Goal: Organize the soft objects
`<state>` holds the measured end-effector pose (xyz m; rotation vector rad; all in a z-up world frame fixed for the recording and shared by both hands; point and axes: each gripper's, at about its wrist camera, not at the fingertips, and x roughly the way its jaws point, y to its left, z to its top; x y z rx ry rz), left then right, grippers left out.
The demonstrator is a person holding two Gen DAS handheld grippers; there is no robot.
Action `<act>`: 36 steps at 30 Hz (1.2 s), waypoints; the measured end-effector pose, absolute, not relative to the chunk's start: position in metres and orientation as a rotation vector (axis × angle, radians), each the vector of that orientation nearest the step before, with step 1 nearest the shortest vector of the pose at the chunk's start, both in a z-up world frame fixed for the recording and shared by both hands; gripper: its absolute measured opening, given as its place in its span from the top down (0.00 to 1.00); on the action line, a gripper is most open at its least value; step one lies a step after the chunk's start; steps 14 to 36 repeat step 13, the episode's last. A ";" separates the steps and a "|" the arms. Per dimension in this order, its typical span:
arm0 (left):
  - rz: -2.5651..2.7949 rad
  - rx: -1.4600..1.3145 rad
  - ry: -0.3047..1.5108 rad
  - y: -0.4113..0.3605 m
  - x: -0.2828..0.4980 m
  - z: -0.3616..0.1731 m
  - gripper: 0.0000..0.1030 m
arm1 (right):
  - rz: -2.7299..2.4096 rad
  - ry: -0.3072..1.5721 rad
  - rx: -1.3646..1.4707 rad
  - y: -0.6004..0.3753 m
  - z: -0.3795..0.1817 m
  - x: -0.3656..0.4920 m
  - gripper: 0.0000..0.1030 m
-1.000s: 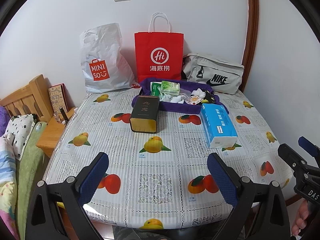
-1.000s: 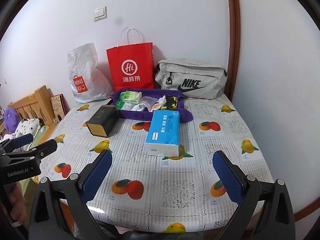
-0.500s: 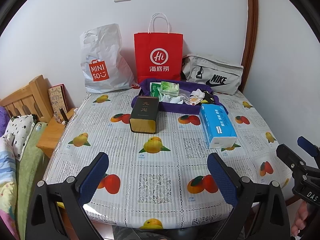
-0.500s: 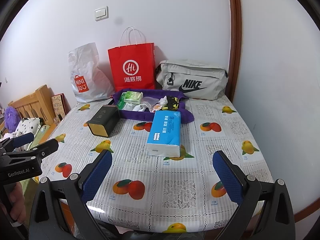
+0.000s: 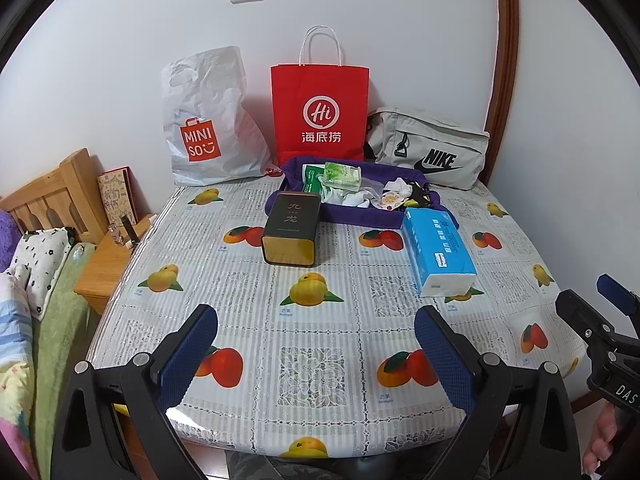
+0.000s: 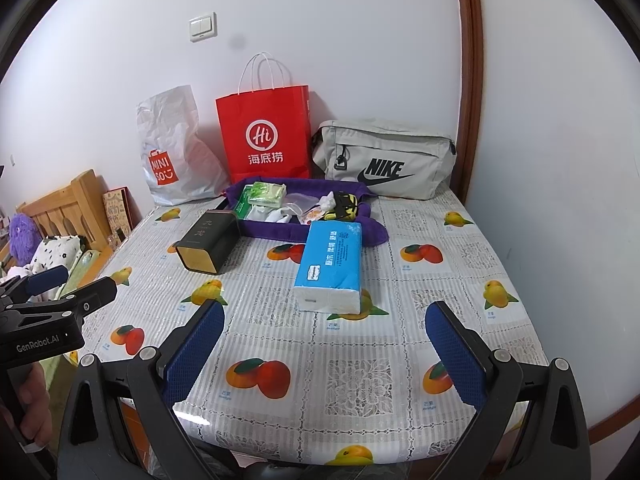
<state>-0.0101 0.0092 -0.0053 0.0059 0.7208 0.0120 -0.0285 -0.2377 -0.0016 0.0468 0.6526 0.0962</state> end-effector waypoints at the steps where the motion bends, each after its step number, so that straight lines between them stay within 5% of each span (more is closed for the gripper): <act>1: 0.011 0.005 0.720 0.009 -0.010 -0.005 0.03 | 0.097 0.653 0.047 -0.237 -0.002 -0.029 0.03; 36: 0.008 0.014 0.711 0.006 -0.009 -0.010 0.03 | 0.107 0.659 0.043 -0.237 -0.005 -0.028 0.03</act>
